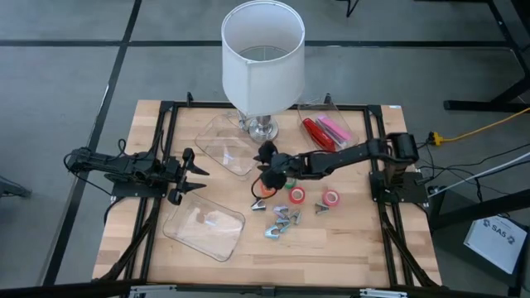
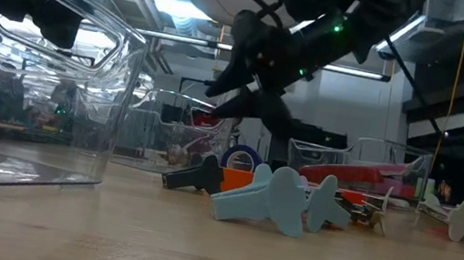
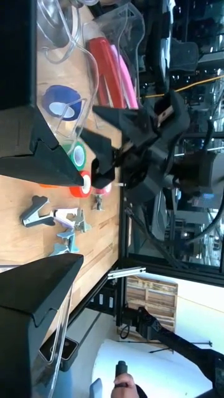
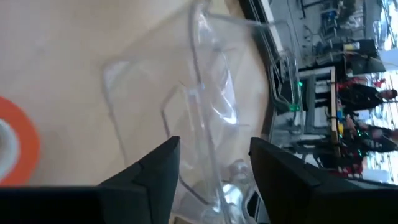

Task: Pick and place Stapler, Stapler remover, tape
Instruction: Adjust the transparent bins

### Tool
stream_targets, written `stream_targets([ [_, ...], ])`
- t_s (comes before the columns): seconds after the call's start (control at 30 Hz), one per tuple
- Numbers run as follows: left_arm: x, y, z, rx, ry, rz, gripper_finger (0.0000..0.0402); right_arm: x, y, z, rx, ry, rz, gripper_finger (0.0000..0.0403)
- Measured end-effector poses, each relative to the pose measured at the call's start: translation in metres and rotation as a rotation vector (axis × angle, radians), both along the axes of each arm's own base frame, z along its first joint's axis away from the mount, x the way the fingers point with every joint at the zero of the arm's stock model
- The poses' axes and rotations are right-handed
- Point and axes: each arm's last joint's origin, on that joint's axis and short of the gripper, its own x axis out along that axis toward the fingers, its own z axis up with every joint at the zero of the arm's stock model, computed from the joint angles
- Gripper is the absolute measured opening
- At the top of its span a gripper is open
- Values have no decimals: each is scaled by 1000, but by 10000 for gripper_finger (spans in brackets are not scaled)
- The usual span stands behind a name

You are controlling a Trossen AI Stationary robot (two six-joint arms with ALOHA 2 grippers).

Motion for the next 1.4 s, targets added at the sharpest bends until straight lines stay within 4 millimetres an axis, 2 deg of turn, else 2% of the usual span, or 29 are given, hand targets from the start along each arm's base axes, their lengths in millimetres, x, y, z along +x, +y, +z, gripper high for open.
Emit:
stream_targets([
  [0.37,0,0,0,0,0,0,185,2,-14,2,-4,-19,18,154],
  [0.77,0,0,0,0,0,0,185,2,-12,1,78,-24,74,65],
  [0.93,0,0,0,0,0,0,185,2,-18,1,82,-24,62,63],
  [1.4,0,0,0,0,1,0,185,1,-34,0,121,-18,73,93],
])
